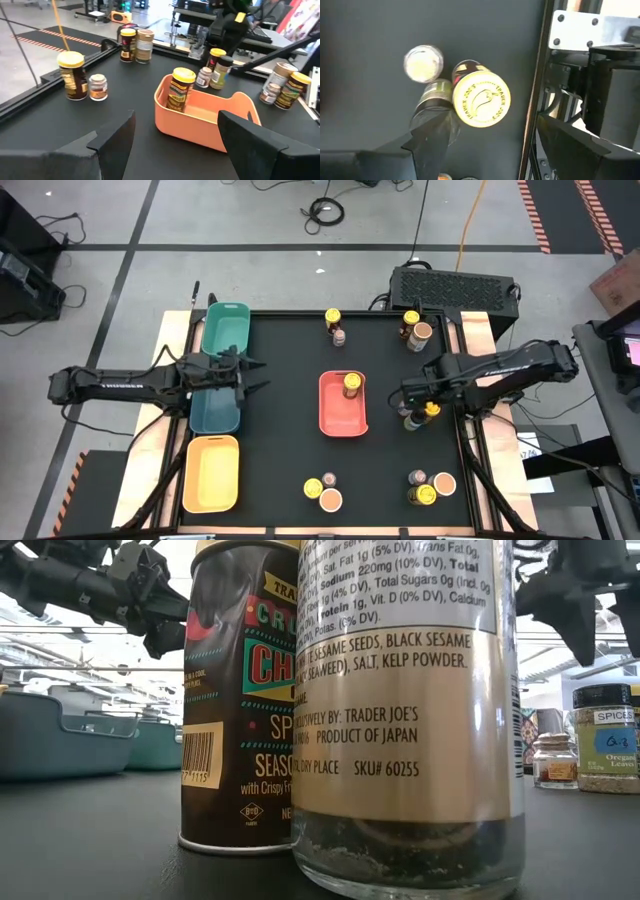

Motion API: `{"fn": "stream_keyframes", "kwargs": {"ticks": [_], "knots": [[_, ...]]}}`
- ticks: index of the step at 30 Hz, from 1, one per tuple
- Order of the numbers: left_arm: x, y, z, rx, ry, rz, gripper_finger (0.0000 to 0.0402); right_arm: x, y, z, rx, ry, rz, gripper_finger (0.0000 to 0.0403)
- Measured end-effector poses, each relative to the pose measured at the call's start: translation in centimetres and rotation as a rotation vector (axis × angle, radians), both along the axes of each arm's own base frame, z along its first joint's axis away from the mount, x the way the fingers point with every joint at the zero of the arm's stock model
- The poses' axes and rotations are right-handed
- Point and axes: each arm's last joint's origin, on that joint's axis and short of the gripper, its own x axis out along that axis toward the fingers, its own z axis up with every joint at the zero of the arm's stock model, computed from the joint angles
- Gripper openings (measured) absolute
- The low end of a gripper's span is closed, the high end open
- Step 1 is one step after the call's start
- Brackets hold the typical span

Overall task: Sort spices by type
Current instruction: Put the yellow seasoning can in the orange bin

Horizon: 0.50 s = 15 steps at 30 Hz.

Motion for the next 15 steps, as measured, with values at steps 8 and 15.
{"fn": "stream_keyframes", "kwargs": {"ticks": [8,15], "knots": [[0.0,0.0,0.0,0.006,0.004,-0.008,0.0286,0.0,-0.4,-1.4,-0.02,-0.023,0.008,0.029],[0.0,0.0,-0.1,0.002,0.008,-0.015,0.0286,-1.0,-0.9,-2.1,-0.02,-0.032,-0.009,0.029]]}}
